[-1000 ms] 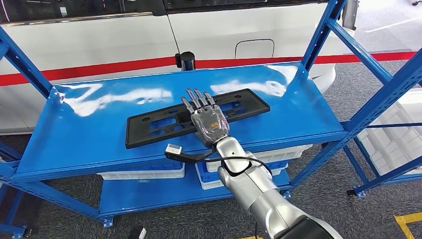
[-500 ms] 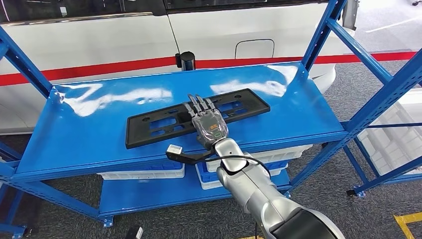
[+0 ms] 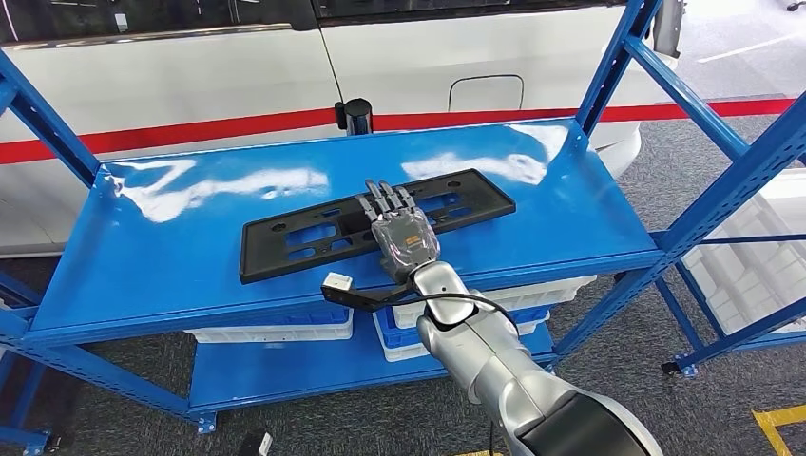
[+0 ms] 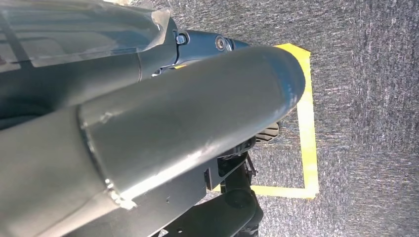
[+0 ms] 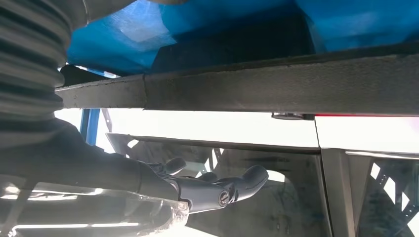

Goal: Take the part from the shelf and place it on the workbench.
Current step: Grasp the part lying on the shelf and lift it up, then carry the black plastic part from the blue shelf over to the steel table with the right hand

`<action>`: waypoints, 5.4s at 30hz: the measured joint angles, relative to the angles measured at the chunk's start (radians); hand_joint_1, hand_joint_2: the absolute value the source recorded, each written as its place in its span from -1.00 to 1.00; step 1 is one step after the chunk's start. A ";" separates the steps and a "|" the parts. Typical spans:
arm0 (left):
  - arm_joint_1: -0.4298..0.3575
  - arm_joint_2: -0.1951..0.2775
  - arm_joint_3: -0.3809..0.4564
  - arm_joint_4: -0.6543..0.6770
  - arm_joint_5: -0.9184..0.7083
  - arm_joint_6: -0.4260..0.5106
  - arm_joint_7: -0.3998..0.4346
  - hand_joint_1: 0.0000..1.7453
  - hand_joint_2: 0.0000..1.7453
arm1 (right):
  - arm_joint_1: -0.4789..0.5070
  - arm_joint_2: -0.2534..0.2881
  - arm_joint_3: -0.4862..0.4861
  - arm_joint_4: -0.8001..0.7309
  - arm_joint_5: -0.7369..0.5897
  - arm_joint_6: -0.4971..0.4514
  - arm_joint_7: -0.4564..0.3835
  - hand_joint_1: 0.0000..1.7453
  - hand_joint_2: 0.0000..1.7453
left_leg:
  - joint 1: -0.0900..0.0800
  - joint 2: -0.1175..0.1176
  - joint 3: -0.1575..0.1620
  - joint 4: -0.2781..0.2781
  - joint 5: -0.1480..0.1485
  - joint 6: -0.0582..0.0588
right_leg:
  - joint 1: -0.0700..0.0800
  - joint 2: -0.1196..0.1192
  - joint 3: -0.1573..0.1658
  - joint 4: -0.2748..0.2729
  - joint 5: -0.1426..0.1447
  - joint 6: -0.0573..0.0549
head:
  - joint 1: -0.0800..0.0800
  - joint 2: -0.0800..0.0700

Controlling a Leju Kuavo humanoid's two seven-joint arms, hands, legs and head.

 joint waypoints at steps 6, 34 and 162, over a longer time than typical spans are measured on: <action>0.000 0.000 0.000 0.000 0.003 0.000 0.000 -1.00 -1.00 | -0.003 -0.001 -0.004 0.007 -0.003 0.023 0.012 0.50 1.00 | 0.000 0.000 0.000 0.000 0.000 0.000 | 0.000 0.000 0.000 0.000 0.000 0.000 | 0.000 0.000; -0.007 0.005 -0.059 0.000 -0.110 -0.101 0.001 -1.00 -1.00 | 0.051 -0.171 -0.204 -0.020 -0.008 -0.025 0.064 1.00 1.00 | 0.000 0.000 0.000 0.000 0.001 -0.001 | 0.000 0.000 -0.001 0.000 0.001 0.000 | 0.000 0.000; 0.139 0.052 0.203 0.000 0.136 0.213 -0.346 -1.00 1.00 | 1.013 -0.377 0.002 -1.488 -0.963 -0.125 -0.719 1.00 1.00 | 0.010 0.008 -0.023 0.004 0.029 -0.011 | -0.003 0.003 0.104 -0.001 -0.107 0.003 | 0.005 0.000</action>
